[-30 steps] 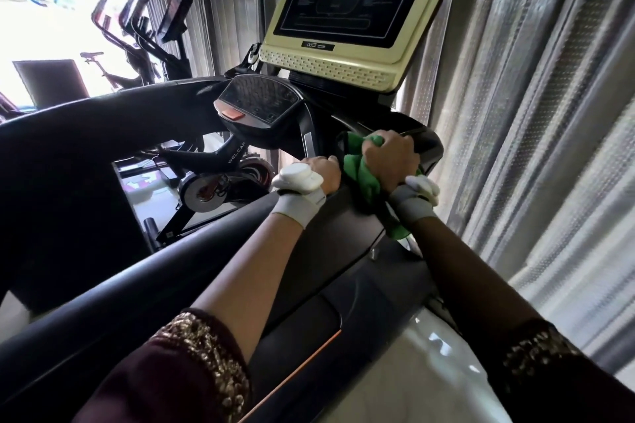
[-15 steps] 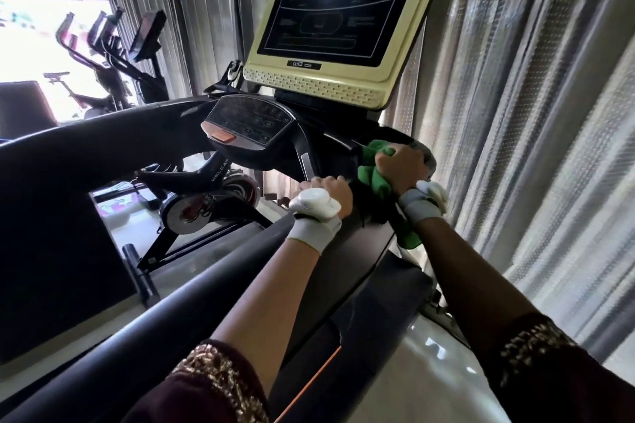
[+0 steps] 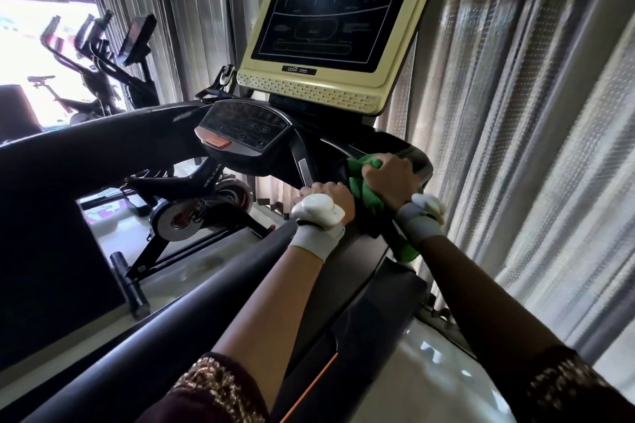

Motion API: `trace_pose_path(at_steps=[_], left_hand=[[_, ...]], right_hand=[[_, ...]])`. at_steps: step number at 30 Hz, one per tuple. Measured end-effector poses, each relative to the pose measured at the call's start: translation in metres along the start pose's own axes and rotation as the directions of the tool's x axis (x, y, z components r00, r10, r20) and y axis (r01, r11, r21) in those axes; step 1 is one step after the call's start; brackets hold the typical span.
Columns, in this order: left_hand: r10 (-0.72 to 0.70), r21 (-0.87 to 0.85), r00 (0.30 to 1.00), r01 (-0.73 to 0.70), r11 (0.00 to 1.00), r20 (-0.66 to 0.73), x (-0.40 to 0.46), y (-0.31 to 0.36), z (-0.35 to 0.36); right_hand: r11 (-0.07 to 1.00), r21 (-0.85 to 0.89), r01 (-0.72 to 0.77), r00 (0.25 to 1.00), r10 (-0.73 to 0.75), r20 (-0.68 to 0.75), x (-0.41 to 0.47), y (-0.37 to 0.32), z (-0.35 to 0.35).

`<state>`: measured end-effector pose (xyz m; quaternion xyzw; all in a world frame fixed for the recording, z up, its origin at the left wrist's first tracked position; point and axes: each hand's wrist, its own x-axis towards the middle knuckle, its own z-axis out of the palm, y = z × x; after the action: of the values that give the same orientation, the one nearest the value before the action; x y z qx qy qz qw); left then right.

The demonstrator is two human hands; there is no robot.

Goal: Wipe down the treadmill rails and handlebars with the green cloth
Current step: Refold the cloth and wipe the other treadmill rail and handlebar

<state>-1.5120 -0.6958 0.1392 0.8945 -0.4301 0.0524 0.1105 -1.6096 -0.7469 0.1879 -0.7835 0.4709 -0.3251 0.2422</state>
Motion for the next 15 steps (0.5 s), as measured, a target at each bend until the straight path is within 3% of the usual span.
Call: trace_pose_path(at_steps=[3, 8, 15], left_hand=[[0.027, 0.040, 1.000, -0.027, 0.999, -0.002, 0.004, 0.005, -0.001], [0.021, 0.064, 0.999, -0.019, 0.998, -0.027, 0.006, 0.010, -0.003], [-0.028, 0.111, 0.998, 0.022, 0.994, 0.055, 0.030, 0.027, 0.010]], right_hand=[[0.995, 0.029, 0.097, 0.995, -0.097, 0.001, -0.005, 0.006, 0.002], [0.995, 0.060, -0.080, 0.995, 0.083, -0.051, 0.046, 0.025, -0.005], [0.999, 0.045, 0.031, 0.999, -0.031, -0.013, 0.026, 0.028, 0.000]])
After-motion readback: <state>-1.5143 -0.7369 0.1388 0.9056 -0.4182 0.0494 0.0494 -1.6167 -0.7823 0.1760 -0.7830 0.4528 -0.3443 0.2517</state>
